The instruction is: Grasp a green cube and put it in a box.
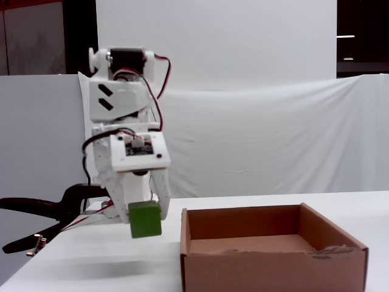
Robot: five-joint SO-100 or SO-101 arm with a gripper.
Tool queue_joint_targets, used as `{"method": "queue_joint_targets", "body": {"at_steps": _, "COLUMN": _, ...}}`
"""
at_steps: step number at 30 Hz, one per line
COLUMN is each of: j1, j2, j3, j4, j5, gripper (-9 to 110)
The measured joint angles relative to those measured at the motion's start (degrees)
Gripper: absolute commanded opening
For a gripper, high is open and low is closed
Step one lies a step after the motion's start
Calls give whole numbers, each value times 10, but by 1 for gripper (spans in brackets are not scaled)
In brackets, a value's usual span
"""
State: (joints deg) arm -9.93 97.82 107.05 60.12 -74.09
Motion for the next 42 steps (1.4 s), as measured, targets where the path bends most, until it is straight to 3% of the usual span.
{"method": "queue_joint_targets", "body": {"at_steps": 16, "j1": -118, "j2": 92, "j3": 0, "j4": 91, "j5": 66, "gripper": 14}}
{"method": "queue_joint_targets", "body": {"at_steps": 42, "j1": -221, "j2": -143, "j3": -124, "j4": 50, "j5": 100, "gripper": 14}}
